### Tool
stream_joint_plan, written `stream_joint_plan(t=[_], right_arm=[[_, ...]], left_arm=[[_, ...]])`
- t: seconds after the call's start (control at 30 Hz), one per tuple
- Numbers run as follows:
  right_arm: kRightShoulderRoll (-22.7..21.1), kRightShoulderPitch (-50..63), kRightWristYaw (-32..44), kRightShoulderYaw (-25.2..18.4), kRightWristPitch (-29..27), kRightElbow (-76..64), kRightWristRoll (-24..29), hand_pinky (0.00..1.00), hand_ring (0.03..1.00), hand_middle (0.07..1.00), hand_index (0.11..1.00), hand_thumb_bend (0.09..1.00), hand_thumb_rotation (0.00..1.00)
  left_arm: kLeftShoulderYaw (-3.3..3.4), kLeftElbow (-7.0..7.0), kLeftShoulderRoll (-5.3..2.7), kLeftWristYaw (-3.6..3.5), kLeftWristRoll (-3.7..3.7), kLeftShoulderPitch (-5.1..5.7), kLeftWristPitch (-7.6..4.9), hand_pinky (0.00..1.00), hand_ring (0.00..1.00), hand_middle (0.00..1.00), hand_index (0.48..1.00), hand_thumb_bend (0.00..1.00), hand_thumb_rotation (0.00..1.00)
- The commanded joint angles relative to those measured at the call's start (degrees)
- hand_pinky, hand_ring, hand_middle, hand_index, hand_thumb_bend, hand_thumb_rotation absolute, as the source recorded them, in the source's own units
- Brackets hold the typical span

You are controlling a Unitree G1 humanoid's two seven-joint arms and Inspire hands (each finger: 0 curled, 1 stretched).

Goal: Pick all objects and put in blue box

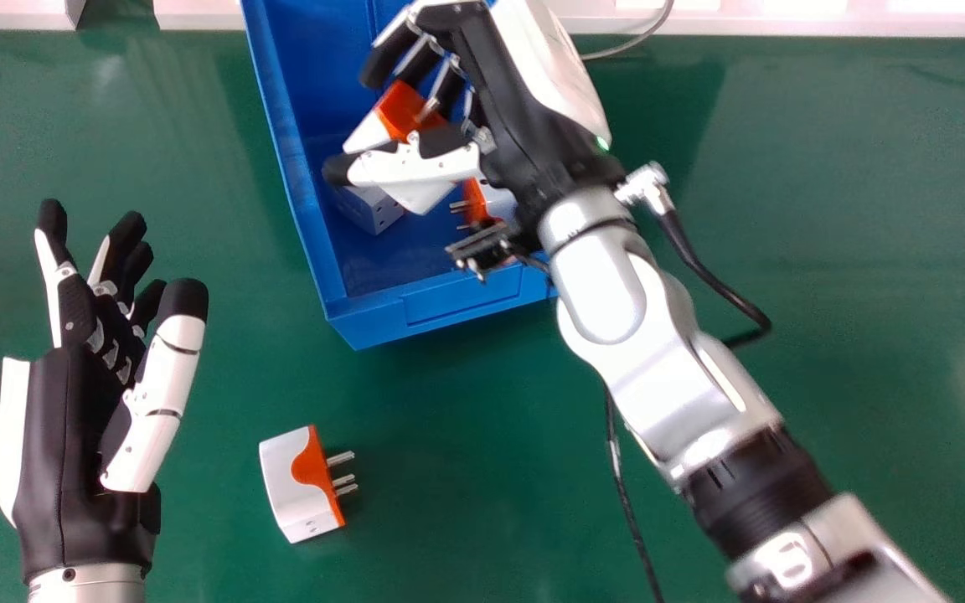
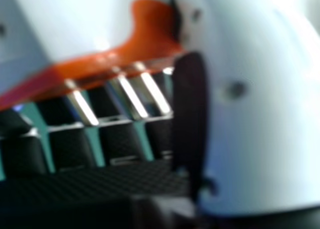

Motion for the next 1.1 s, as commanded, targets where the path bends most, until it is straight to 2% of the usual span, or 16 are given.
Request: stream_joint_plan(t=[0.0, 0.1, 0.17, 0.23, 0.3, 0.43, 0.5, 0.63, 0.77, 0.83, 1.0, 1.07], right_arm=[[1.24, -5.91, -1.93, 0.48, -1.20, 3.58, -1.02, 0.27, 0.362, 0.439, 0.482, 0.482, 0.13], [2.38, -9.98, -2.76, 0.74, 0.03, 9.73, -1.49, 0.33, 0.446, 0.504, 0.486, 0.483, 0.13], [2.94, -12.18, -3.41, 1.10, 0.28, 13.41, -1.94, 0.35, 0.471, 0.528, 0.488, 0.484, 0.13], [3.21, -13.98, -4.74, 1.84, -0.45, 16.93, -2.76, 0.30, 0.409, 0.479, 0.486, 0.487, 0.13], [3.54, -15.79, -6.19, 2.76, -0.48, 20.43, -3.67, 0.26, 0.358, 0.441, 0.516, 0.503, 0.04], [3.93, -18.73, -8.18, 4.21, -0.22, 25.81, -5.11, 0.21, 0.297, 0.409, 0.519, 0.514, 0.00], [4.04, -19.93, -7.93, 4.33, 0.09, 27.65, -4.91, 0.21, 0.303, 0.408, 0.518, 0.516, 0.00], [4.36, -22.04, -6.70, 4.16, 1.26, 30.54, -4.43, 0.26, 0.371, 0.480, 0.533, 0.510, 0.00], [4.40, -23.12, -6.05, 4.83, 2.26, 31.85, -4.85, 0.26, 0.372, 0.479, 0.543, 0.507, 0.00], [4.90, -23.61, -4.60, 3.62, 2.75, 32.26, -3.14, 0.26, 0.372, 0.477, 0.543, 0.508, 0.00], [5.20, -23.80, -4.51, 3.23, 3.04, 32.52, -2.40, 0.31, 0.391, 0.480, 0.524, 0.512, 0.00], [5.26, -23.58, -4.69, 2.85, 3.24, 32.07, -2.07, 0.31, 0.392, 0.479, 0.528, 0.511, 0.00]], left_arm=[[-0.32, -0.68, -0.29, -0.19, -0.20, 0.46, -1.28, 0.94, 0.95, 0.95, 0.914, 0.57, 0.59], [-0.49, -0.65, -0.28, -0.20, 0.38, 0.76, -1.91, 0.94, 0.96, 0.95, 0.919, 0.55, 0.60], [-0.59, -0.76, -0.37, -0.15, 0.35, 0.91, -1.98, 0.94, 0.96, 0.95, 0.922, 0.55, 0.61], [-0.70, -0.75, -0.35, -0.20, 0.26, 1.02, -2.18, 0.94, 0.96, 0.95, 0.926, 0.56, 0.61], [-0.88, -0.93, -0.39, -0.02, 0.66, 1.24, -2.36, 0.94, 0.95, 0.95, 0.926, 0.56, 0.61], [-1.26, -1.47, -0.53, 0.12, 0.94, 1.64, -2.38, 0.94, 0.95, 0.95, 0.926, 0.55, 0.62], [-1.46, -1.76, -0.66, 0.24, 1.01, 1.86, -2.24, 0.93, 0.95, 0.95, 0.927, 0.55, 0.62], [-1.83, -1.96, -0.95, 0.39, 0.79, 2.15, -2.32, 0.96, 0.96, 0.95, 0.932, 0.55, 0.62], [-2.11, -2.50, -1.16, 0.85, 1.68, 2.71, -2.32, 0.95, 0.96, 0.95, 0.932, 0.55, 0.62], [-2.16, -2.79, -1.32, 1.10, 1.99, 2.94, -2.22, 0.94, 0.96, 0.95, 0.932, 0.55, 0.63], [-2.20, -3.02, -1.61, 1.21, 1.84, 2.88, -1.87, 0.92, 0.95, 0.94, 0.921, 0.54, 0.62], [-2.29, -3.06, -1.60, 1.26, 2.00, 2.76, -1.81, 0.93, 0.95, 0.95, 0.924, 0.54, 0.62]])
